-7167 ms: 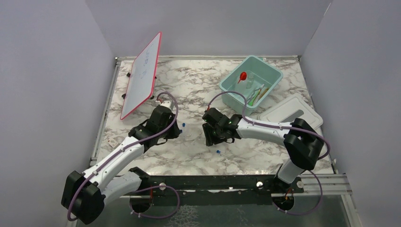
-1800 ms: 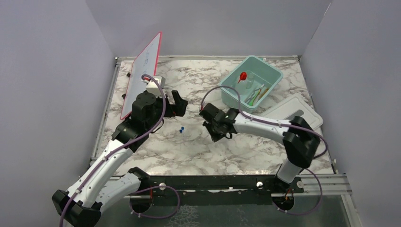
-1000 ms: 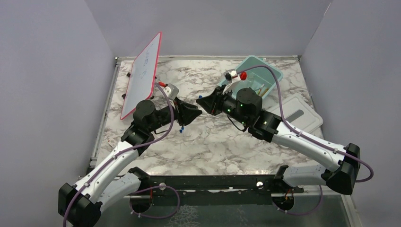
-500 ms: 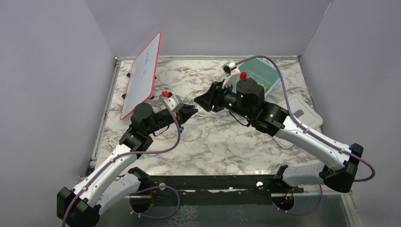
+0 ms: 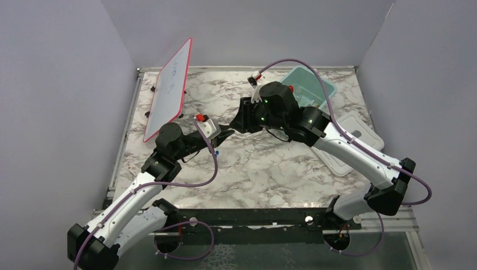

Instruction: Organize the chemistry lab equipment

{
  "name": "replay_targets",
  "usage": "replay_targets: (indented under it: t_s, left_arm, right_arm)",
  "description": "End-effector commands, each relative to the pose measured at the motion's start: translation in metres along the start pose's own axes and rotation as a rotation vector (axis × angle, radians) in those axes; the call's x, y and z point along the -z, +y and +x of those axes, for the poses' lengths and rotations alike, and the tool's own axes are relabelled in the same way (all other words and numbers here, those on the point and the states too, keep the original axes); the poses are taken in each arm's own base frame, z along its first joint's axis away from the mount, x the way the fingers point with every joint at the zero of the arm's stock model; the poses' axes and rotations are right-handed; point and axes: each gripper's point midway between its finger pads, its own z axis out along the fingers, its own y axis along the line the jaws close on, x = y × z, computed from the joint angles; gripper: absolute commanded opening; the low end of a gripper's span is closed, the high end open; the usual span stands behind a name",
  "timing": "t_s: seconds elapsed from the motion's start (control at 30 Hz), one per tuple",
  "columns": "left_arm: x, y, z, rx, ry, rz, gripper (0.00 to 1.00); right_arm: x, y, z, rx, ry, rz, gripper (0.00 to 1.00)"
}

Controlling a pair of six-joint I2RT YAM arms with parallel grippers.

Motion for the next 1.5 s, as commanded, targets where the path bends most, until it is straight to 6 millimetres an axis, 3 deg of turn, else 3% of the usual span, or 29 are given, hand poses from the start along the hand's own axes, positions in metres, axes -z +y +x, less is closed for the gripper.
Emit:
replay_targets:
  t_s: [0.0, 0.17, 0.3, 0.37, 0.53, 0.6, 0.7, 0.8, 0.93, 1.03, 1.2, 1.47]
  left_arm:
    - [0.003, -0.002, 0.0, -0.024, -0.007, 0.006, 0.05]
    - [0.003, -0.003, 0.004, -0.017, 0.002, 0.004, 0.05]
    - [0.004, -0.004, 0.006, -0.01, 0.008, 0.006, 0.05]
    - [0.005, -0.004, 0.006, -0.012, 0.009, 0.007, 0.05]
    - [0.005, -0.004, 0.008, -0.006, 0.016, 0.005, 0.07]
    - [0.005, 0.001, 0.008, 0.01, 0.017, -0.029, 0.17]
    - [0.009, 0.023, 0.012, 0.112, 0.044, -0.182, 0.51]
    - [0.023, 0.04, 0.019, 0.146, 0.071, -0.32, 0.63]
    - [0.049, 0.055, 0.013, 0.149, 0.056, -0.47, 0.78]
    - [0.067, 0.062, 0.002, 0.136, 0.041, -0.545, 0.83]
    - [0.096, 0.085, -0.027, 0.168, -0.015, -0.731, 0.86]
    - [0.103, 0.101, -0.063, 0.198, -0.076, -0.809, 0.87]
  right_arm:
    - [0.01, 0.011, 0.0, -0.007, 0.039, -0.049, 0.33]
    - [0.01, 0.012, -0.002, 0.002, 0.029, -0.054, 0.24]
    - [0.008, 0.011, -0.004, 0.002, 0.018, -0.048, 0.35]
    - [0.007, 0.013, -0.006, 0.003, 0.011, -0.057, 0.36]
    - [0.004, 0.016, -0.007, 0.012, 0.006, -0.076, 0.2]
    - [0.0, 0.015, -0.005, 0.021, 0.022, -0.073, 0.15]
    - [-0.006, 0.005, 0.001, 0.037, 0.048, -0.02, 0.13]
    - [-0.016, -0.018, 0.012, 0.068, 0.093, 0.087, 0.13]
    - [-0.035, -0.044, 0.03, 0.12, 0.165, 0.204, 0.13]
    - [-0.055, -0.056, 0.046, 0.154, 0.229, 0.241, 0.13]
    - [-0.087, -0.057, 0.069, 0.195, 0.298, 0.191, 0.14]
    - [-0.134, -0.052, 0.094, 0.335, 0.326, 0.123, 0.14]
